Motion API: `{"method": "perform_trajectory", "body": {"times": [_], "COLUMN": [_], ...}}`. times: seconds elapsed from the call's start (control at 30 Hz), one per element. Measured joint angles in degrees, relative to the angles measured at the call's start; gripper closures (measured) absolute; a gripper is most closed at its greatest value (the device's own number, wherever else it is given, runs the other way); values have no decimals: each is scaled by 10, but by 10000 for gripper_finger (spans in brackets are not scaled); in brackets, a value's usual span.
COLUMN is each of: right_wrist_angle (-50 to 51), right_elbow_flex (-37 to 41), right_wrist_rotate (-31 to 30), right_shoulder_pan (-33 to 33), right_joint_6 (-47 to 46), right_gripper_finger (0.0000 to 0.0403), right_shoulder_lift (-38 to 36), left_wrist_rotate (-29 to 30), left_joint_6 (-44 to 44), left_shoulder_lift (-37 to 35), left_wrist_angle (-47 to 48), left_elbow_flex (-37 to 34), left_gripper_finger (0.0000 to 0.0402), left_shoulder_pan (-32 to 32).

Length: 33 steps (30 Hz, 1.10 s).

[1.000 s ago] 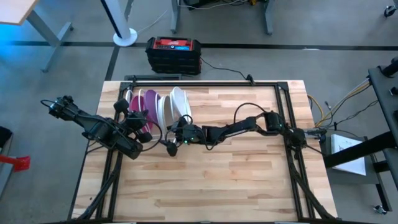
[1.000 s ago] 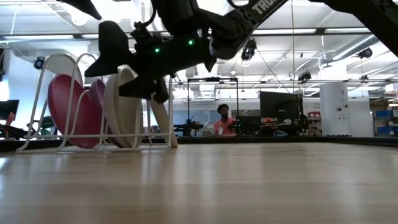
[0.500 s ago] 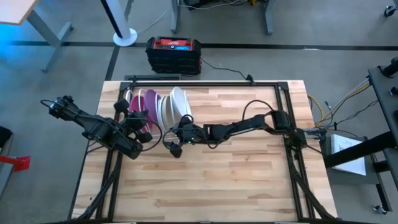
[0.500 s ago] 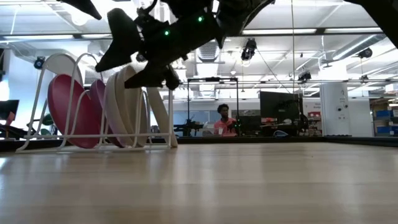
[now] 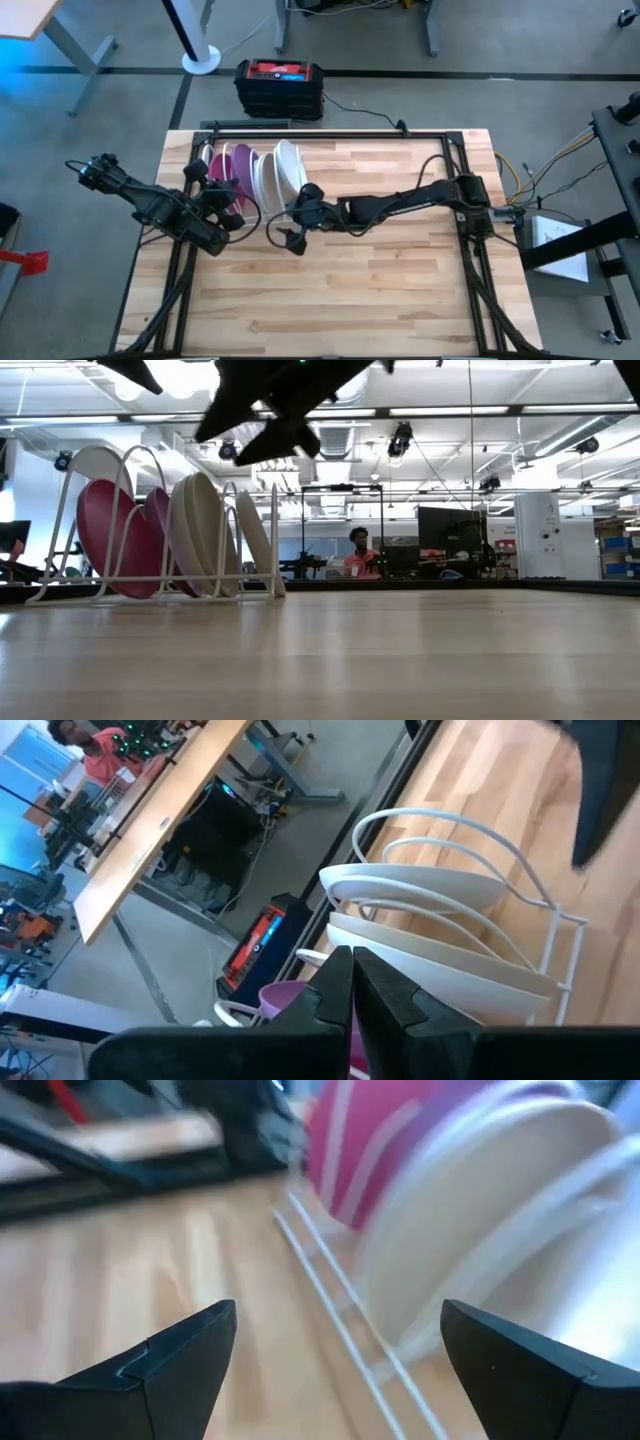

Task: Sort dishes
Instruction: Return to Home Position

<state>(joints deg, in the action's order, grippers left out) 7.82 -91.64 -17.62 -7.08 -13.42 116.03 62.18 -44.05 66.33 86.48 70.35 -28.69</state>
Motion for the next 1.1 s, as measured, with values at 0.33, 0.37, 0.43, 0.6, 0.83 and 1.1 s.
{"method": "perform_trajectory", "body": {"times": [0.33, 0.37, 0.43, 0.6, 0.83, 1.1], "right_wrist_angle": [187, 197, 219, 178, 25, -119], "right_elbow_flex": [18, 25, 45, 114, 237, 347], "right_wrist_rotate": [-186, -197, -217, -230, -230, -230], "right_shoulder_pan": [-15, -15, -15, -15, -15, -16], "right_joint_6": [-14, -21, -32, -52, -56, -40], "right_gripper_finger": [59, 59, 59, 59, 59, 59], "right_shoulder_lift": [-56, -62, -75, -110, -148, -169], "left_wrist_rotate": [-22, -24, -28, -33, -33, -30], "left_joint_6": [-2, -2, -2, -4, -19, -28], "left_shoulder_lift": [0, 1, 2, 3, 5, 5], "left_wrist_angle": [-1, -1, -1, -4, -4, -8], "left_elbow_flex": [0, 0, 0, 0, -11, -32], "left_gripper_finger": [401, 401, 401, 401, 401, 401], "left_shoulder_pan": [0, 0, 0, 0, 0, 0]}}
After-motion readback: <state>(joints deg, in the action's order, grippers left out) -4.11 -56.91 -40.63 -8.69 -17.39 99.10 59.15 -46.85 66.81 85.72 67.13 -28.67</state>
